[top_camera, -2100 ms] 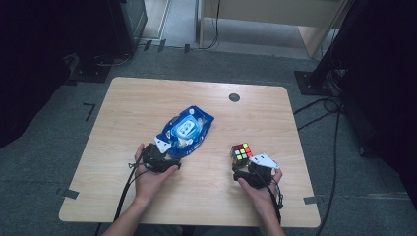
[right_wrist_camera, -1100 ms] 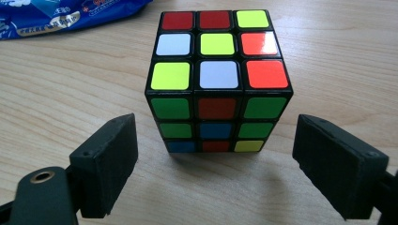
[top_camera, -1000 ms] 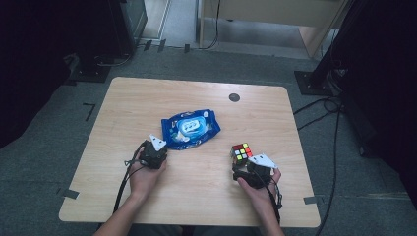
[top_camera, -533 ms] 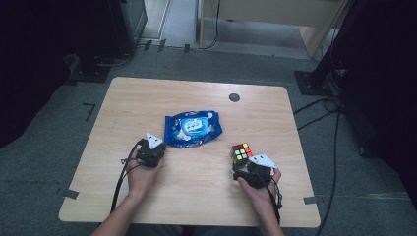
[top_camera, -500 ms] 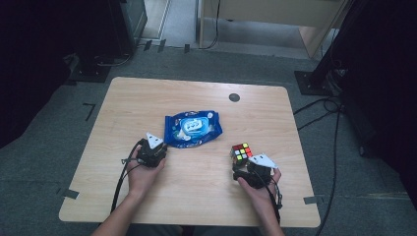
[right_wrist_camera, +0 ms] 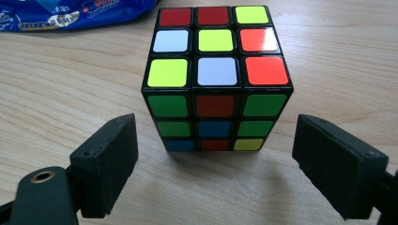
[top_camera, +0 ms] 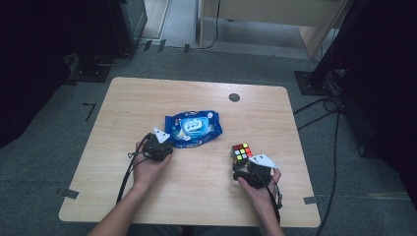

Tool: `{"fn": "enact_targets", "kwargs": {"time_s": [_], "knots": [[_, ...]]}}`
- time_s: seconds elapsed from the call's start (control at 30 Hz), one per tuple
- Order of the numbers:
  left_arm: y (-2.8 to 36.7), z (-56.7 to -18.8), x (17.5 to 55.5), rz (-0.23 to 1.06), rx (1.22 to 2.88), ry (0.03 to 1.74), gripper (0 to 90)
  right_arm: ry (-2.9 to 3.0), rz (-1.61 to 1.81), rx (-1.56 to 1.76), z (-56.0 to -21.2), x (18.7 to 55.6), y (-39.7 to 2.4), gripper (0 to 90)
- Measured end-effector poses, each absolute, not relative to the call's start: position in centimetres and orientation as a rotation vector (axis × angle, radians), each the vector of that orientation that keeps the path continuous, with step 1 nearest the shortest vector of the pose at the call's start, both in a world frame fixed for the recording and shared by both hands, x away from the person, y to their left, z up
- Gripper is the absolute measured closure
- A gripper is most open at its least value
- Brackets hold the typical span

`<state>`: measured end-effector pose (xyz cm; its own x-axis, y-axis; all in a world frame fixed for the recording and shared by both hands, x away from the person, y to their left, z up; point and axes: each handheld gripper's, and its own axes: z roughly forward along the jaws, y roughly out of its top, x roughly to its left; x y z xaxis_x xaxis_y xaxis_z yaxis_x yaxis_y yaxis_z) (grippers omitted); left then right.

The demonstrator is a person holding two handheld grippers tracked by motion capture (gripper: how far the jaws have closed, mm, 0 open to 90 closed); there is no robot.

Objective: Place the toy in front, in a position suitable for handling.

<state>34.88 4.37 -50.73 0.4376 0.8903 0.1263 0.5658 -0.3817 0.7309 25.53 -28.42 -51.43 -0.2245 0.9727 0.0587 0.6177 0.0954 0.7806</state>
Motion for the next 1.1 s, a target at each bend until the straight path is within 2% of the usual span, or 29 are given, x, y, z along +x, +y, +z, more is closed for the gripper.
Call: {"fn": "enact_targets", "kwargs": {"time_s": [0.17,0.37,0.57,0.77,1.1], "knots": [[4.0,-51.1,35.0,0.712,2.114,1.202,67.5,1.895,0.971,1.562,-51.5,25.6,-28.5,14.8],[3.8,-51.3,35.3,0.722,2.125,1.197,80.2,1.899,0.969,1.557,-51.5,25.6,-28.4,14.8],[4.0,-51.4,35.6,0.732,2.124,1.193,87.5,1.9,0.968,1.557,-51.5,25.6,-28.4,14.9],[4.6,-51.3,35.8,0.714,2.129,1.189,90.0,1.9,0.969,1.561,-51.5,25.6,-28.4,14.9],[9.4,-51.2,35.1,0.717,2.129,1.205,90.0,1.898,0.987,1.548,-51.6,25.5,-28.4,14.9]]}}
